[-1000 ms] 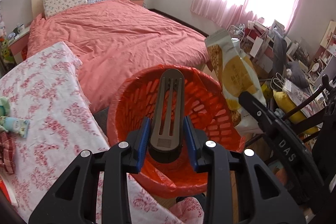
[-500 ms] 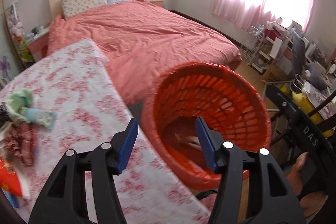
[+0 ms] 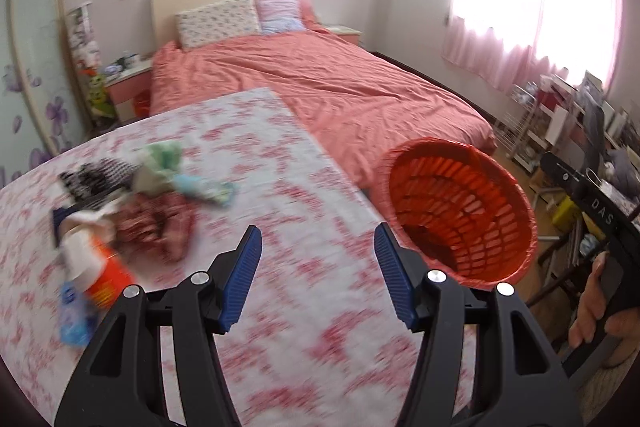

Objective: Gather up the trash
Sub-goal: 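Grasp the blue tissue pack with the left tool while the right grasps the paper cup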

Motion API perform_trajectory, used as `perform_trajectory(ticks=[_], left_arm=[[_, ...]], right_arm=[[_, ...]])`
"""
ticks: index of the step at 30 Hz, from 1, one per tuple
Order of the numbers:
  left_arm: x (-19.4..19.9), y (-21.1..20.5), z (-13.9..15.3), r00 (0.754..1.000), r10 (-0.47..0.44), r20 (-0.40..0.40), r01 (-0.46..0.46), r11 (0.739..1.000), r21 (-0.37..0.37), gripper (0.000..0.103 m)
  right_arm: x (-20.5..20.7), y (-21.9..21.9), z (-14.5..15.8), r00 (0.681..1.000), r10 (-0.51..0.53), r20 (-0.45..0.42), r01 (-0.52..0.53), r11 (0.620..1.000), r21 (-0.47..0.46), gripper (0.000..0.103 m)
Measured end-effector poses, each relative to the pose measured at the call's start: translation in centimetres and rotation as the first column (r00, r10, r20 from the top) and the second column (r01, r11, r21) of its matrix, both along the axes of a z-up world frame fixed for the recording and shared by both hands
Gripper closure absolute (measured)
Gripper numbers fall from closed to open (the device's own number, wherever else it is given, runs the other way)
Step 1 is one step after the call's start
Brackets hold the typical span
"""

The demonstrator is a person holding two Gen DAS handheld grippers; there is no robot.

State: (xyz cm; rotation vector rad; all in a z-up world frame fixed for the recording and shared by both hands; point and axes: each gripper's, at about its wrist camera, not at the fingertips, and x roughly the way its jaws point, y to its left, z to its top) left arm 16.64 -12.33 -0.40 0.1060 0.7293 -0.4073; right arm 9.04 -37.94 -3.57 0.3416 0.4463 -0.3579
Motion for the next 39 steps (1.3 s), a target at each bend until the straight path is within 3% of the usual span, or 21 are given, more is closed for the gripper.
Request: perform_trajectory(ticks=[7, 14, 19, 24, 29, 33, 36, 39], left_arm=[[-1.0, 8.0, -0.8, 0.981, 0.193, 0.024, -0.194, 0.98, 0.033, 0.04], [1.6, 15.9, -3.6, 0.923, 0.383, -0.024, -0.379, 0.919, 0.104, 0.04], [3.8, 17.6, -6.5, 0.909, 0.404, -0.097, -0.393, 0.912, 0.115, 0.04], [5.7, 18.6, -8.7, 0.886, 0.429, -0.177, -0.414, 0.903, 0.117, 0.04], [6.4, 20.6, -9.0, 0.872, 0.464, -0.156, -0.446, 0.885, 0.137, 0.039], [7.7, 24.2, -9.1, 0.83, 0.538, -0.149, -0.52, 0.842, 0.143, 0.039], [8.2, 26.6, -9.3, 0.804, 0.575, -0.149, -0.56, 0.818, 0.134, 0.039], [8.3, 27.5, -9.3, 0.804, 0.579, -0.134, -0.566, 0.815, 0.128, 0.039]], right_arm=[[1.6, 6.0, -0.3, 0.988, 0.149, -0.033, -0.149, 0.989, 0.011, 0.048], [4.9, 15.8, -2.7, 0.916, 0.386, -0.109, -0.384, 0.922, 0.037, 0.049], [6.7, 22.3, -3.8, 0.852, 0.503, -0.149, -0.503, 0.863, 0.038, 0.049], [6.8, 26.1, -4.4, 0.803, 0.57, -0.175, -0.573, 0.819, 0.034, 0.049], [7.8, 28.9, -4.8, 0.76, 0.623, -0.186, -0.625, 0.778, 0.055, 0.049], [8.5, 30.6, -5.2, 0.725, 0.662, -0.193, -0.661, 0.746, 0.076, 0.049], [9.2, 32.1, -5.5, 0.713, 0.67, -0.208, -0.674, 0.736, 0.062, 0.049], [10.3, 33.1, -5.7, 0.707, 0.675, -0.209, -0.679, 0.731, 0.063, 0.049]])
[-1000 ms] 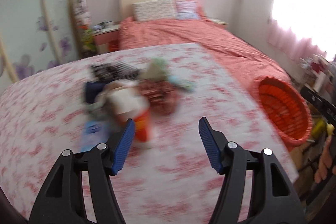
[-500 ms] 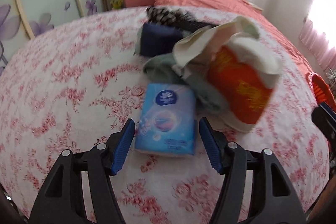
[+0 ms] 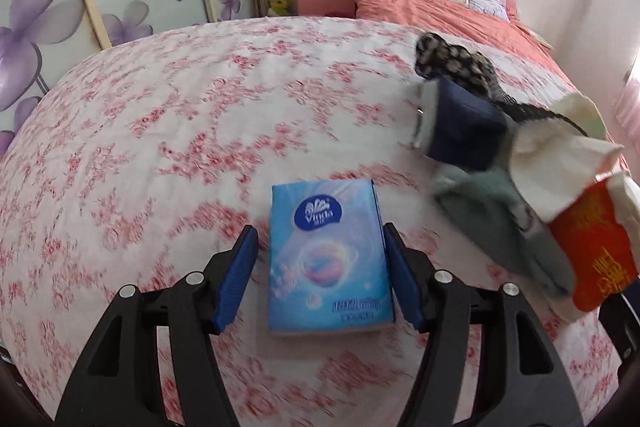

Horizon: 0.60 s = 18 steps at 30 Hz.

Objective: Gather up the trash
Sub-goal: 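Grasp the blue tissue pack with the left tool while the right grasps the paper cup, then carry the tissue pack and paper cup to the basket and release both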

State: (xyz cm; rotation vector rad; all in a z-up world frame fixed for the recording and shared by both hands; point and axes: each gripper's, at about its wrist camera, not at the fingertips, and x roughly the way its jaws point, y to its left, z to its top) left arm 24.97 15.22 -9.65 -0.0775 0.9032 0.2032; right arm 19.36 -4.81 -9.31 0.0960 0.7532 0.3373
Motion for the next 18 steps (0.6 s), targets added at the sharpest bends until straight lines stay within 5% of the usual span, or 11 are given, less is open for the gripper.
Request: perform_trajectory(ticks=[7, 18], left_arm=[[-0.3, 0.2, 0.0, 1.0, -0.013, 0.013, 0.013, 1.0, -0.017, 0.039], [-0.6, 0.2, 0.2, 0.999, -0.034, 0.012, 0.034, 0.999, -0.01, 0.042]], right_arm=[[2.0, 2.0, -0.6, 1.0, 0.006, -0.003, -0.006, 0.999, -0.041, 0.065], [1.0, 0.0, -0.3, 0.999, -0.033, 0.005, 0.033, 0.999, -0.015, 0.068]])
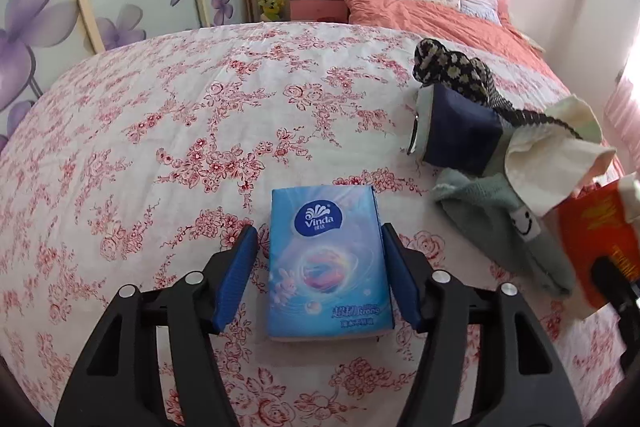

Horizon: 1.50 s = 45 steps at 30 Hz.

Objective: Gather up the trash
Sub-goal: 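Carry the tissue pack and paper cup to the basket and release both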

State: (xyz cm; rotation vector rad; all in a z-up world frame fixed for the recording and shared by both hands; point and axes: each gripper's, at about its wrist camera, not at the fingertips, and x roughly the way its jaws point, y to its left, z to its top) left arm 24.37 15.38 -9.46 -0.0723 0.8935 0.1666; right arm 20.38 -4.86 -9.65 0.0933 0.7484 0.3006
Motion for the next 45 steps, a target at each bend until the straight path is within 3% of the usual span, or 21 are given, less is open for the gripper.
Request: perform_trajectory(ticks=[5, 8, 14, 30, 39, 45], left_arm=[[-0.4, -0.2, 0.0, 1.0, -0.003, -0.002, 0.003, 1.0, 0.008, 0.042], [-0.5, -0.2, 0.1, 1.0, -0.007, 0.006, 0.007, 1.0, 0.002, 0.051], [-1.1, -0.1, 0.4, 1.0, -0.014, 0.005, 0.014, 1.0, -0.025, 0.052], [-3.0, -3.2, 6.5, 0.991, -0.086, 0.102, 0.088, 0.996, -0.013, 0.053], [-4.6, -9.2, 11.0, 0.959, -0.212, 0.189, 0.217, 0.976, -0.004, 0.053], [-5.3, -13.9, 12.7, 0.924, -0.307, 0.227, 0.318, 0.948, -0.013, 0.053]], right_arm=[[0.4, -1.7, -0.1, 0.999, -0.041, -0.01, 0.041, 0.999, 0.01, 0.068], [0.4, -2.1, -0.2, 0.999, -0.049, -0.02, 0.05, 0.999, 0.018, 0.07], [-0.6, -2.9, 1.1, 0.998, -0.057, 0.018, 0.057, 0.998, 0.016, 0.07], [-3.5, -7.6, 5.7, 0.985, -0.137, 0.108, 0.128, 0.988, 0.089, 0.07], [-5.7, -11.9, 8.0, 0.955, -0.247, 0.166, 0.229, 0.966, 0.116, 0.07], [-7.2, -15.4, 9.0, 0.918, -0.34, 0.206, 0.327, 0.94, 0.097, 0.07]])
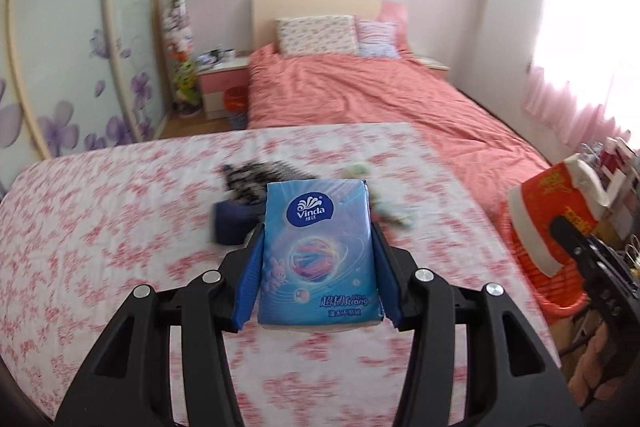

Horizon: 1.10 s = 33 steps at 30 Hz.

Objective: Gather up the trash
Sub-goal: 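Carry the tissue pack and paper cup to the basket and release both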

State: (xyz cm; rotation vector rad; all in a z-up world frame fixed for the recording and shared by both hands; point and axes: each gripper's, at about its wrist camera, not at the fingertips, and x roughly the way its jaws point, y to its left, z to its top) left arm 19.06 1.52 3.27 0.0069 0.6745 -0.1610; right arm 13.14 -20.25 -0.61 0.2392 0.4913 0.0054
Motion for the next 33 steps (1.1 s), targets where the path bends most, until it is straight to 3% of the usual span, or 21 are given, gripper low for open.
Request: perform_trajectory(ticks=[14, 28, 33], left_arm=[[-0.3, -10.7, 0.4, 0.971, -0.24, 0.015, 0.24, 0.97, -0.043, 0.053], [0.9, -23.3, -1.9, 0.881, -0.473, -0.034, 0.467, 0.877, -0.111, 0.053], [1.7, -26.9, -3.6, 0.862, -0.501, -0.073, 0.494, 0.864, -0.092, 0.051]], right_arm=[[-3.5, -10.0, 0.7, 0.97, -0.238, 0.044, 0.237, 0.971, 0.042, 0.07], [-4.1, -19.9, -1.9, 0.934, -0.358, -0.008, 0.356, 0.928, 0.113, 0.069], [-3.1, -22.9, -3.1, 0.926, -0.375, -0.038, 0.376, 0.914, 0.155, 0.068]])
